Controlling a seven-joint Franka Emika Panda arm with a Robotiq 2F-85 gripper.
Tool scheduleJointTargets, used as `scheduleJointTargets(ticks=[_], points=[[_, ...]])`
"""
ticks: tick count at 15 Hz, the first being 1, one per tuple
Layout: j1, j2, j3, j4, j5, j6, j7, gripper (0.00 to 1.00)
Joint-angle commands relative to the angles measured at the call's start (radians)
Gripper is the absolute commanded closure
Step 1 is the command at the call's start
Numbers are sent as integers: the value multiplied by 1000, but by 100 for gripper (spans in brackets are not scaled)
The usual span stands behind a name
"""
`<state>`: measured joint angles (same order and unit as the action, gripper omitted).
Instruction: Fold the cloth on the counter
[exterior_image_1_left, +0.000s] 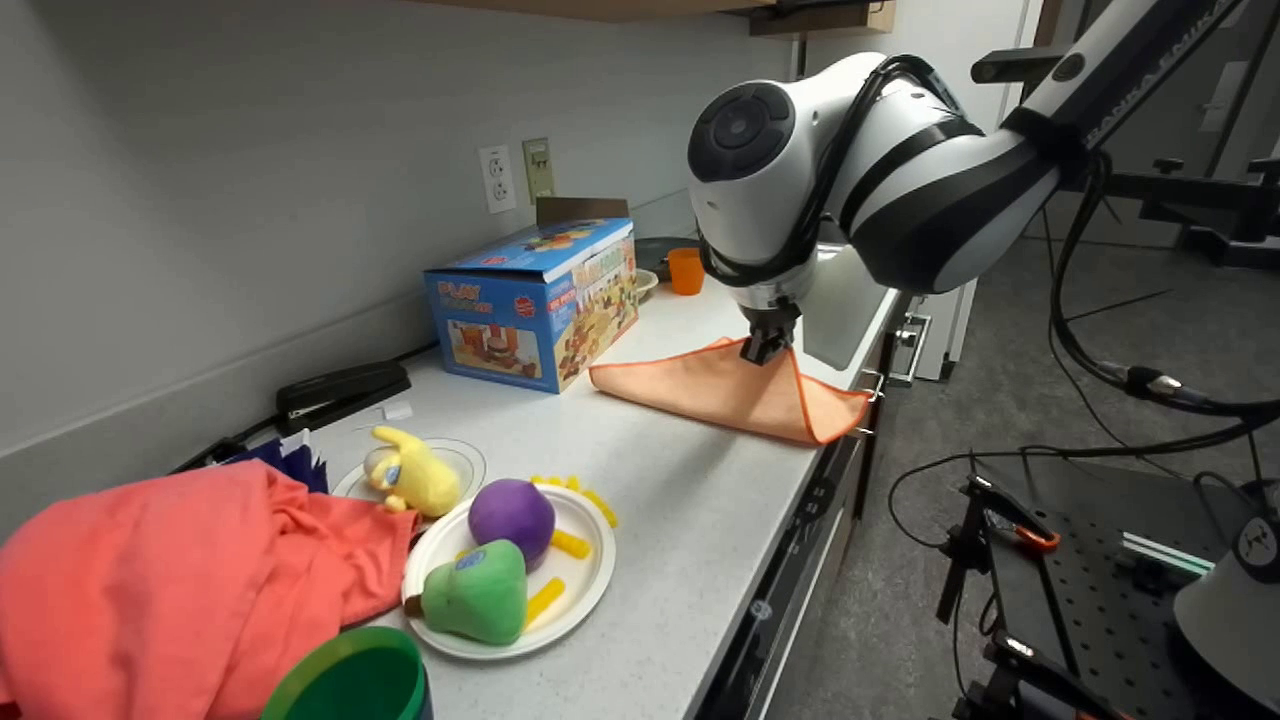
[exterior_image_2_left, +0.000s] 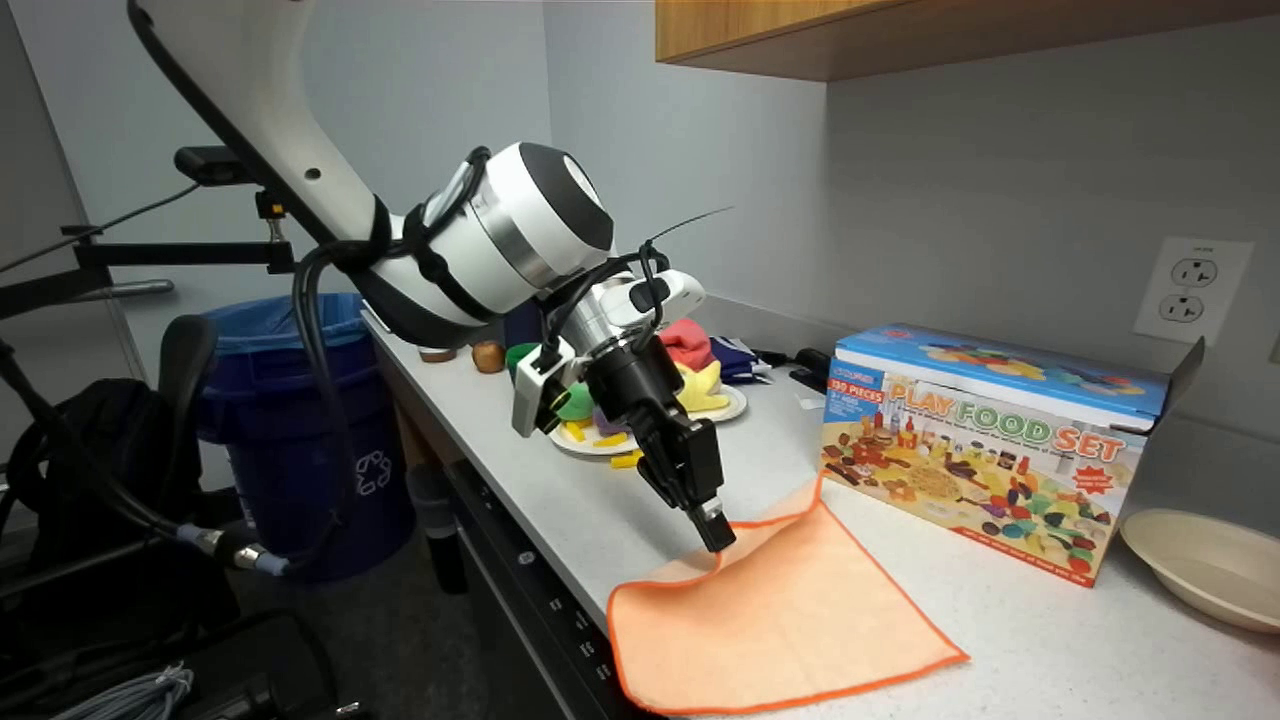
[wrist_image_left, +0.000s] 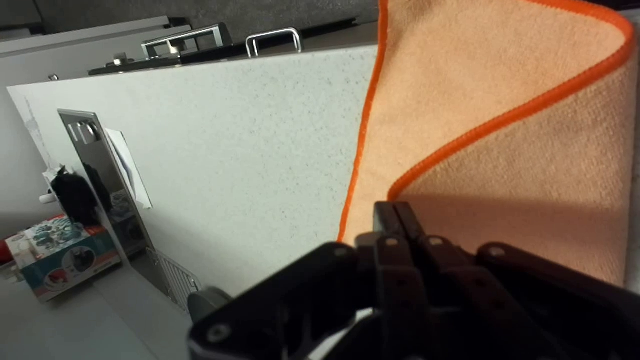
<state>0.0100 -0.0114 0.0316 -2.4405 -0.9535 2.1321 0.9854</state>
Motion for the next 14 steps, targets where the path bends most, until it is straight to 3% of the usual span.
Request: scheduleJointTargets(ticks=[1, 7, 14], points=[[-21, 20, -30, 30, -25, 25, -2, 99], [-54, 98, -82, 111, -168, 49, 36, 99], [-55, 238, -97, 211, -272, 75, 114, 99]])
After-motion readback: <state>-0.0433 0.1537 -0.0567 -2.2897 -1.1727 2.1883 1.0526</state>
